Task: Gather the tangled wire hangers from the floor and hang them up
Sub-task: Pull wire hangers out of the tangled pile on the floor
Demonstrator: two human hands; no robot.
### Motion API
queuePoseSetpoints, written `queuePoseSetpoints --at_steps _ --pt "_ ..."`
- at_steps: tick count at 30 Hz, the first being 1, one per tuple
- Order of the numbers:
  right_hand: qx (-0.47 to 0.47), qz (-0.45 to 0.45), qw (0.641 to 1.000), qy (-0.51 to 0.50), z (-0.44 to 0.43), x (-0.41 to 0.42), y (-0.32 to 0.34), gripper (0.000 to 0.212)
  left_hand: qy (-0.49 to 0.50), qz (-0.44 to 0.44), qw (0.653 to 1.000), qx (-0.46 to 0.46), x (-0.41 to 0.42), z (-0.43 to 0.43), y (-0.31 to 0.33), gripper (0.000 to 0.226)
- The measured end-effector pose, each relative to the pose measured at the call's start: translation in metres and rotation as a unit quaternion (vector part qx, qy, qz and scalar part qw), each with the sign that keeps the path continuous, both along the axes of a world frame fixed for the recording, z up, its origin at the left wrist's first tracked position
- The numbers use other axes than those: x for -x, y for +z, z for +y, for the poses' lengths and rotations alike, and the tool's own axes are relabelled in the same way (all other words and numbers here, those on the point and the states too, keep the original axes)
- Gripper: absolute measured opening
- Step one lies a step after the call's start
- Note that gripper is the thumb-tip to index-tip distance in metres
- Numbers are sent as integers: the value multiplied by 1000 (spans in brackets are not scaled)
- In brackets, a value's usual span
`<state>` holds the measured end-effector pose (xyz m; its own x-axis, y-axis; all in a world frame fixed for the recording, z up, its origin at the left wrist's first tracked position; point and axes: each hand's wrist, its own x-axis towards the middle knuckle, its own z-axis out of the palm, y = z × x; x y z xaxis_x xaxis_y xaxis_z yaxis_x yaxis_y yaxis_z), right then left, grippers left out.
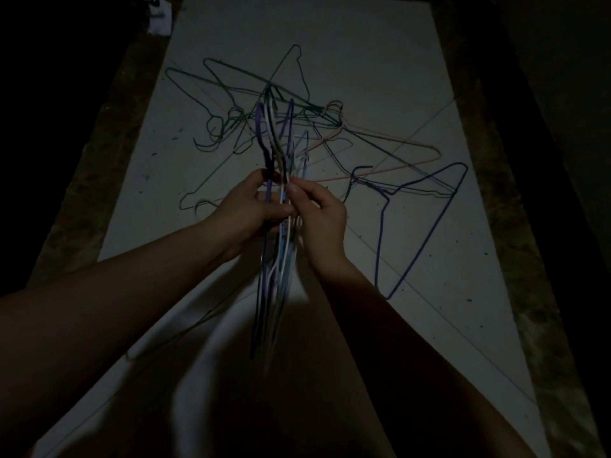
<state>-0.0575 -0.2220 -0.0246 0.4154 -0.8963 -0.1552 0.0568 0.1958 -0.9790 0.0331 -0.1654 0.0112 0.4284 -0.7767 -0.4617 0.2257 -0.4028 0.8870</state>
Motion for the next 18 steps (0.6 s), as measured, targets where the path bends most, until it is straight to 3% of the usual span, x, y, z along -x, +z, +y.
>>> queuePoseSetpoints --at_steps 3,6,9,11,18 --pt "9 24 1000 2 -12 5 -9 20 8 2 1000 2 1 -2 0 40" --pt "33 123 992 -24 -33 14 -37 28 25 8 1000 4 4 -2 0 43" --pt "85 274 958 20 -54 23 -71 35 34 7 999 0 4 0 -2 45" --pt "111 328 936 70 -62 25 -85 35 46 15 999 -1 1 1 -3 42" --pt "138 313 930 139 -67 18 -101 31 68 12 998 -6 -5 2 -6 43"
